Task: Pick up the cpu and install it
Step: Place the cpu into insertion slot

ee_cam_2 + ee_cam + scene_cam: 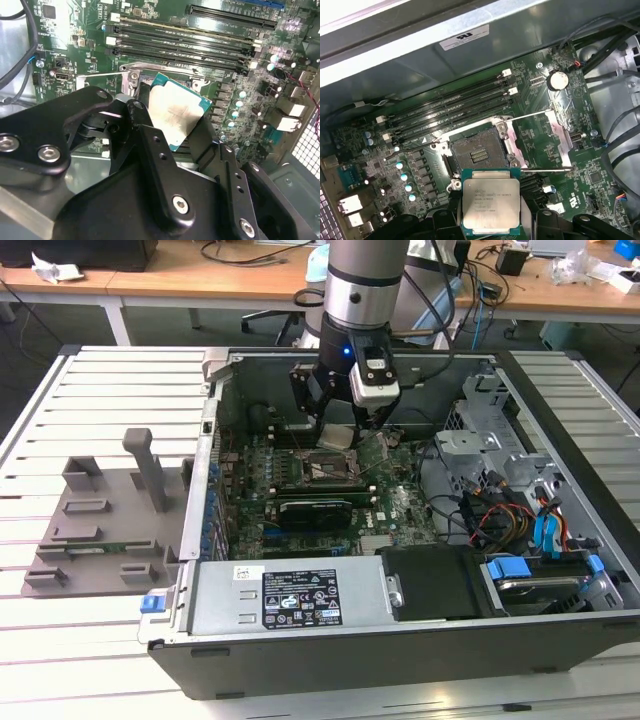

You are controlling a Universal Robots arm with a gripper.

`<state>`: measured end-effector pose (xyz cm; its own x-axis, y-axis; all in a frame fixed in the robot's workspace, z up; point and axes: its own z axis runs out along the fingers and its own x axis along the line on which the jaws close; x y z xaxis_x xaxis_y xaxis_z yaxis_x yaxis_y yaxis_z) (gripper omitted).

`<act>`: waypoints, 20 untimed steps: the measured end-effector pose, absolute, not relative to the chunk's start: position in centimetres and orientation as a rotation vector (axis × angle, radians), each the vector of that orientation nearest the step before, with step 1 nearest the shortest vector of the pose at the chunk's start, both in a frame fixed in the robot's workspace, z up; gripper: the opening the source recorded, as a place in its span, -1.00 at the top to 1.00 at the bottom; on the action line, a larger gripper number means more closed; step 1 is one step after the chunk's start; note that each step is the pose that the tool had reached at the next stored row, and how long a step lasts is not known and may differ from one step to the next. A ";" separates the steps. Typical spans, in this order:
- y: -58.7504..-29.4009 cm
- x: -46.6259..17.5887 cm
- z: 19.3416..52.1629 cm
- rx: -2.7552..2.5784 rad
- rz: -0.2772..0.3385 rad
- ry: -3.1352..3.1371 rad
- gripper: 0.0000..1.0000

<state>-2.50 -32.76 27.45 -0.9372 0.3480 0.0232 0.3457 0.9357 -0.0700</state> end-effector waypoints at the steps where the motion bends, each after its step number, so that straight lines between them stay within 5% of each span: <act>1: -32.8 -2.5 27.4 -0.560 0.101 -3.054 -0.09; 20: -32.8 -2.5 27.4 -0.701 0.099 -3.021 -0.09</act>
